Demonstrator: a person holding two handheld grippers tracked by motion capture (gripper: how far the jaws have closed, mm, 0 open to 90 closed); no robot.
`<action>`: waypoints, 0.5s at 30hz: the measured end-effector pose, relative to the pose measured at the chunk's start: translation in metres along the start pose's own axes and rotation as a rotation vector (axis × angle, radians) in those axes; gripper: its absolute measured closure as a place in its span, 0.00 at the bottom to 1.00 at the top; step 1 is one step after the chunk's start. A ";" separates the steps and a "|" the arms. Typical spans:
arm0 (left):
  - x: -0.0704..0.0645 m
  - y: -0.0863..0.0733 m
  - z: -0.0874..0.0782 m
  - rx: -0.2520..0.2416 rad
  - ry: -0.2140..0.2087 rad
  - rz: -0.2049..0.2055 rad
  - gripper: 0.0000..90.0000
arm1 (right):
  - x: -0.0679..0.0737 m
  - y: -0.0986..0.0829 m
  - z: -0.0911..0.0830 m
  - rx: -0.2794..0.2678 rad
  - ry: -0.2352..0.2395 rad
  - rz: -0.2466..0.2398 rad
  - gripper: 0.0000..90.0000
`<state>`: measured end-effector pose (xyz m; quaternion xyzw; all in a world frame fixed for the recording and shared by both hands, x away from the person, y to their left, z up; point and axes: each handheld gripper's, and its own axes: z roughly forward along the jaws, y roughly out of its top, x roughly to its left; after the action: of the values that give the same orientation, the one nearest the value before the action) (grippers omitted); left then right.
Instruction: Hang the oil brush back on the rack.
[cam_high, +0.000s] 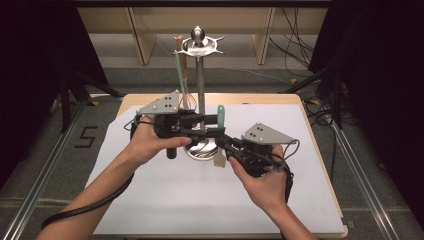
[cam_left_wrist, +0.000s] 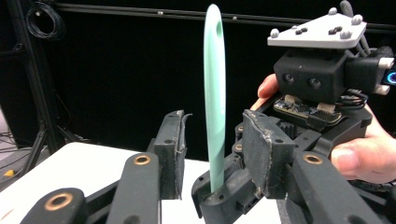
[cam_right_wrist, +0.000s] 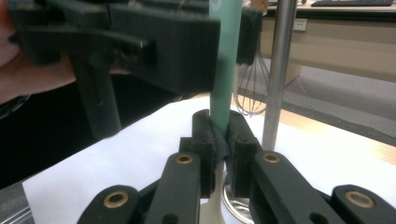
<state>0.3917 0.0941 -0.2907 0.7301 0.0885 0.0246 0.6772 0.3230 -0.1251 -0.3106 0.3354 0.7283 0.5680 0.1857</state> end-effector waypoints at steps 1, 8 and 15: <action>0.000 -0.001 0.000 -0.003 0.000 -0.001 0.68 | 0.000 0.000 0.000 0.004 -0.002 -0.001 0.94; -0.003 0.000 -0.002 -0.014 0.017 -0.021 0.82 | -0.001 0.000 0.000 0.003 -0.004 0.008 0.94; -0.001 0.002 -0.005 -0.016 0.006 -0.025 0.90 | 0.002 0.001 0.002 0.001 0.008 0.009 0.94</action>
<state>0.3898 0.0985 -0.2887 0.7234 0.0995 0.0190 0.6830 0.3231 -0.1224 -0.3102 0.3365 0.7278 0.5697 0.1802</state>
